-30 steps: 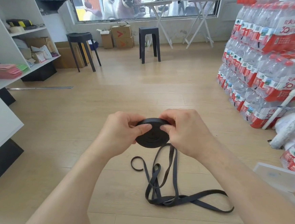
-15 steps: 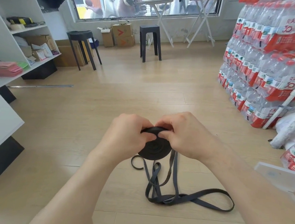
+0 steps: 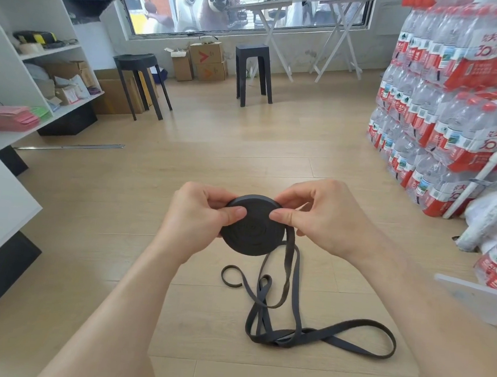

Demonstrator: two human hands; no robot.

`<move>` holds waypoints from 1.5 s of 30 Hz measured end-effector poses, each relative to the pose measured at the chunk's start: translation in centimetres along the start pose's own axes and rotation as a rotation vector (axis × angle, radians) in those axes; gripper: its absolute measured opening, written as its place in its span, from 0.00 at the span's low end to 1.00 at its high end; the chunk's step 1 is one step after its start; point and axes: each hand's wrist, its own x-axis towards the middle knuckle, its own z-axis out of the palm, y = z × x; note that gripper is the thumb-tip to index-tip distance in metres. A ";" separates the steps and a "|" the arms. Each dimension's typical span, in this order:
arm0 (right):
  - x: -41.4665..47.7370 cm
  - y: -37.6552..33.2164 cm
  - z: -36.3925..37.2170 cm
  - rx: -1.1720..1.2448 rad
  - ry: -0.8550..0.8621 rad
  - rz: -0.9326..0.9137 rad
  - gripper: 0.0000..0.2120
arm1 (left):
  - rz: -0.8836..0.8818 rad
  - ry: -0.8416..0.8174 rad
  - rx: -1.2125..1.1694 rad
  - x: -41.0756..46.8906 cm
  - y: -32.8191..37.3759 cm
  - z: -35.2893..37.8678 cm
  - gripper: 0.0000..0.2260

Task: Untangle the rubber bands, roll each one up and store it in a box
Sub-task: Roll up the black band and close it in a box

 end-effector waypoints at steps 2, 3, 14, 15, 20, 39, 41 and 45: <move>-0.1 0.0 0.0 0.069 0.002 0.045 0.06 | -0.013 0.035 -0.041 0.1 0.0 0.0 0.09; -0.2 0.0 0.1 0.103 0.009 0.062 0.07 | -0.023 0.054 -0.071 0.2 -0.1 0.0 0.09; -0.3 -0.1 2.1 0.315 0.216 0.092 0.09 | -0.126 0.175 -0.384 0.3 -0.1 0.1 0.04; -0.3 -0.1 2.3 0.307 0.247 0.077 0.10 | -0.134 0.173 -0.400 0.3 -0.1 0.2 0.04; -0.1 0.1 2.8 0.170 0.354 0.043 0.11 | -0.171 0.165 -0.420 0.3 -0.2 0.6 0.05; 0.1 0.4 2.2 -0.455 -0.047 -0.237 0.02 | 0.138 -0.044 0.458 -0.3 0.2 0.7 0.04; 0.2 0.7 2.2 -0.301 -0.034 -0.191 0.03 | 0.096 -0.005 0.379 0.0 0.0 0.7 0.06; 0.2 0.8 1.8 -0.049 0.020 -0.047 0.13 | 0.064 0.109 0.174 0.2 -0.1 0.4 0.14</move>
